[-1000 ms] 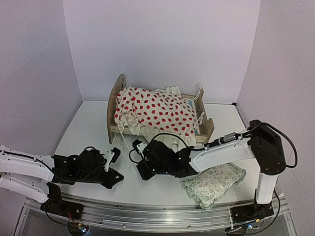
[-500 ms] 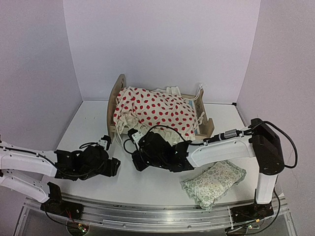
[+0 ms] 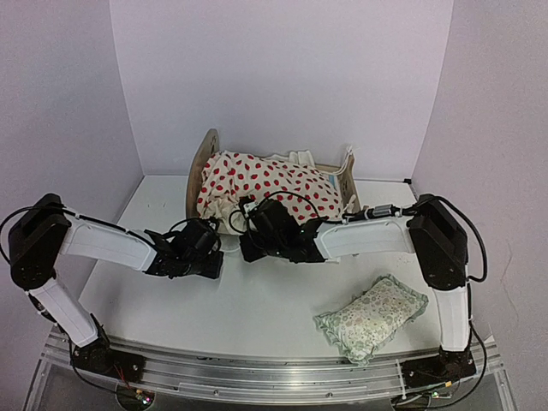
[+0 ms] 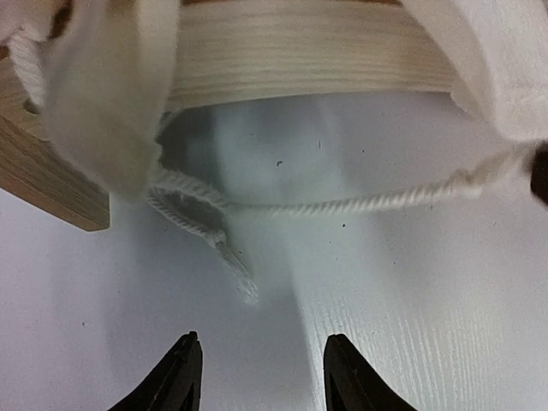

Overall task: Set up the pet bed
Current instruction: Tie the left ropes of the mattress closest to the robot on the bed frame base.

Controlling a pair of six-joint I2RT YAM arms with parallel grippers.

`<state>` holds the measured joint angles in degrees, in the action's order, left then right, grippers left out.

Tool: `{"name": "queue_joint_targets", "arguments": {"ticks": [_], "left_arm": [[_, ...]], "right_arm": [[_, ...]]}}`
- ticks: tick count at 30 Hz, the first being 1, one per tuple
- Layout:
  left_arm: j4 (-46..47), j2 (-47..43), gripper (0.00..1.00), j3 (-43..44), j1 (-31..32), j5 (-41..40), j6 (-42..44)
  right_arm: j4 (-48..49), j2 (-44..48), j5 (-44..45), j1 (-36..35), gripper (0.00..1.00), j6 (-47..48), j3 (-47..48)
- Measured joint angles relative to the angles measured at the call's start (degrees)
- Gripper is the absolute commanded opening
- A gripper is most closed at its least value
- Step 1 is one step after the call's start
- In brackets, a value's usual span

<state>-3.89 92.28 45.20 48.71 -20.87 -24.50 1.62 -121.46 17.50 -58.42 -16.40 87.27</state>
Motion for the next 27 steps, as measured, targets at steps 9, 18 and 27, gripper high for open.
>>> {"name": "queue_joint_targets", "arguments": {"ticks": [9, 18, 27], "left_arm": [[-0.2, 6.4, 0.53, 3.1, -0.2, 1.0, 0.6], [-0.5, 12.8, 0.42, 7.5, -3.5, 1.2, 2.0], [0.8, 15.0, 0.00, 9.2, -3.9, 0.4, 2.8]], "right_arm": [[-1.5, -2.3, -3.5, 2.8, 0.00, -0.6, 3.4], [-1.8, -2.4, -5.4, 2.8, 0.00, -1.1, 3.4], [-1.8, -2.4, -5.8, 2.8, 0.00, -1.6, 3.4]]}}
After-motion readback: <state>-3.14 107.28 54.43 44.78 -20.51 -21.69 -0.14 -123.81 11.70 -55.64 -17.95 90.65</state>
